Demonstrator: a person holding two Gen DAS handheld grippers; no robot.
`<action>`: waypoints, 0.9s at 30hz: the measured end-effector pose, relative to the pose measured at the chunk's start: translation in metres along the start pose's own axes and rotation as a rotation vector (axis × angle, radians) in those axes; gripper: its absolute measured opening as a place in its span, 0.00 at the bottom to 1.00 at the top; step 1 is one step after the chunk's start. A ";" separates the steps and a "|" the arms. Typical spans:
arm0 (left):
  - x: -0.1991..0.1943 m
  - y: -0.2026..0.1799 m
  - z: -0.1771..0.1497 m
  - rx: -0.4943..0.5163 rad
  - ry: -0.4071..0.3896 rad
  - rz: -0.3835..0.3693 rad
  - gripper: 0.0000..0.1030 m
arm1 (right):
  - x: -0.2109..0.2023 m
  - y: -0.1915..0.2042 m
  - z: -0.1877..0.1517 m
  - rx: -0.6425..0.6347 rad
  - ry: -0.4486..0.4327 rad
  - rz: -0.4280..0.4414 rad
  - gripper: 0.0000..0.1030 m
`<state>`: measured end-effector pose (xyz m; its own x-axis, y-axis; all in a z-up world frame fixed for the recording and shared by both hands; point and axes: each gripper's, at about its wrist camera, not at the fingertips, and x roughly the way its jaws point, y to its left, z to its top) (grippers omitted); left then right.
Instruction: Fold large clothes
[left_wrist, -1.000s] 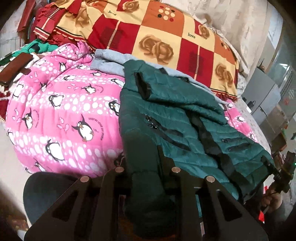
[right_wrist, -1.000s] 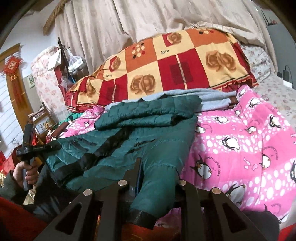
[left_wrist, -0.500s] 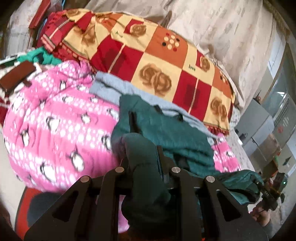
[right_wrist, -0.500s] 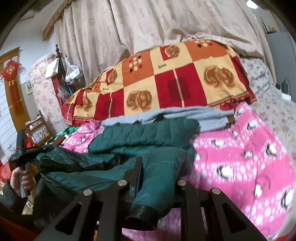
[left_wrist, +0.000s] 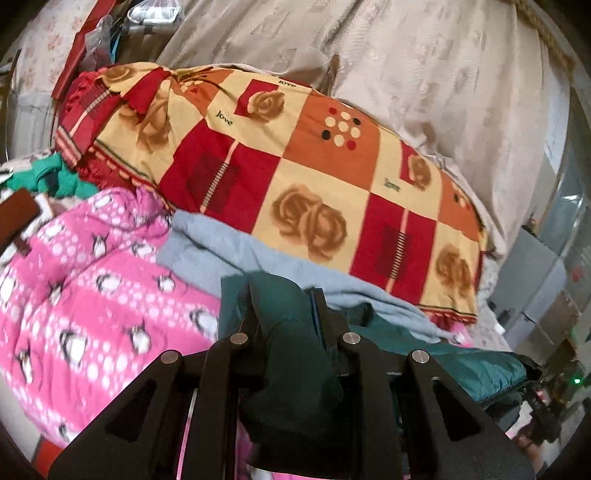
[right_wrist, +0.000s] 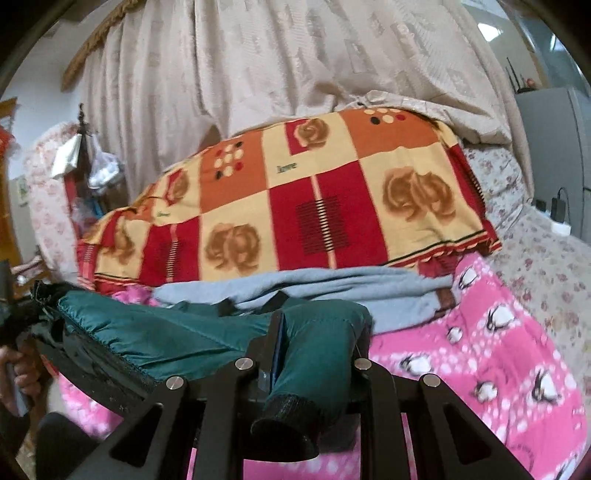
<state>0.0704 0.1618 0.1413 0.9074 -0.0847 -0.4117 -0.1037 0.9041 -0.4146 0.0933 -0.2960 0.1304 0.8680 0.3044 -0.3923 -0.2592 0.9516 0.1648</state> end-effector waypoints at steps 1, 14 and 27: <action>0.013 -0.001 0.006 0.004 -0.006 0.017 0.16 | 0.010 -0.003 0.004 0.007 0.002 -0.008 0.17; 0.203 0.027 0.000 -0.023 0.119 0.231 0.16 | 0.190 -0.031 0.016 0.034 0.168 -0.086 0.17; 0.274 0.044 -0.031 -0.021 0.215 0.255 0.19 | 0.273 -0.041 -0.018 0.021 0.323 -0.097 0.20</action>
<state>0.3017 0.1659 -0.0147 0.7443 0.0546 -0.6656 -0.3269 0.8989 -0.2919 0.3332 -0.2509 0.0004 0.7086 0.2130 -0.6727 -0.1704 0.9768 0.1298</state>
